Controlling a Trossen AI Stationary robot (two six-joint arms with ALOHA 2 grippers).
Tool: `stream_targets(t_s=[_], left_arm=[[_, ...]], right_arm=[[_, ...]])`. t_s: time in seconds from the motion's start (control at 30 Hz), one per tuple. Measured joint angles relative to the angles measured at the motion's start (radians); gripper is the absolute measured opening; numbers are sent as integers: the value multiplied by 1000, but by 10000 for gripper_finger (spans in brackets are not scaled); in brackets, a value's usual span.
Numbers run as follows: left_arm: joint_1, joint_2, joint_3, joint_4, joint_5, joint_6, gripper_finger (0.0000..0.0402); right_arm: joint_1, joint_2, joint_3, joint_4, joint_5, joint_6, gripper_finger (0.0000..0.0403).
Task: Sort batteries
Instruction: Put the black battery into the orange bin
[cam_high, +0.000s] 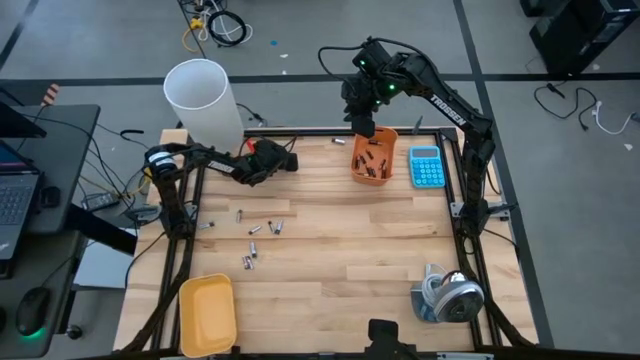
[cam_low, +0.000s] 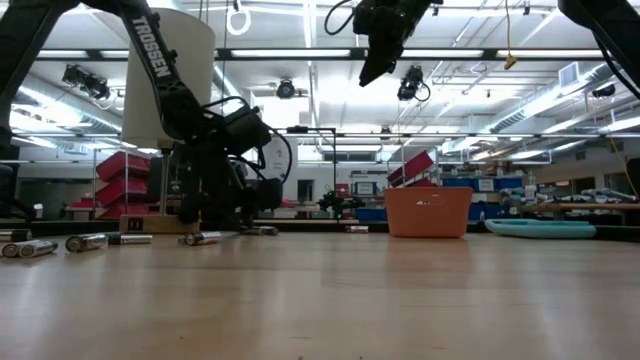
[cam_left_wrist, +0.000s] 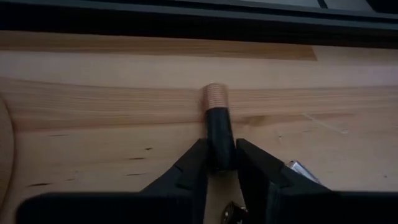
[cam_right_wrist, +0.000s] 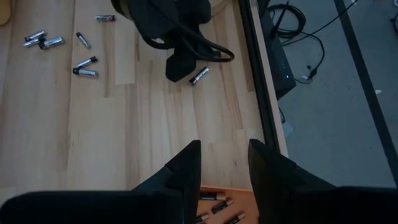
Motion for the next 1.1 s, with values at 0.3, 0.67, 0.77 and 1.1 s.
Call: stream_targets(t_s=[0.3, 0.67, 0.77, 1.1], left_arm=[[-27, 2, -1, 9, -2, 9, 26], [-46, 5, -3, 62, 40, 71, 26], [-55, 0, -4, 69, 45, 83, 26], [-86, -101, -5, 70, 23, 156, 26]], right_arm=[[0, 0, 0, 0, 0, 0, 119], [-35, -3, 0, -30, 0, -14, 118], [-57, -13, 0, -28, -14, -11, 114], [-91, -14, 0, -49, -199, -30, 96]])
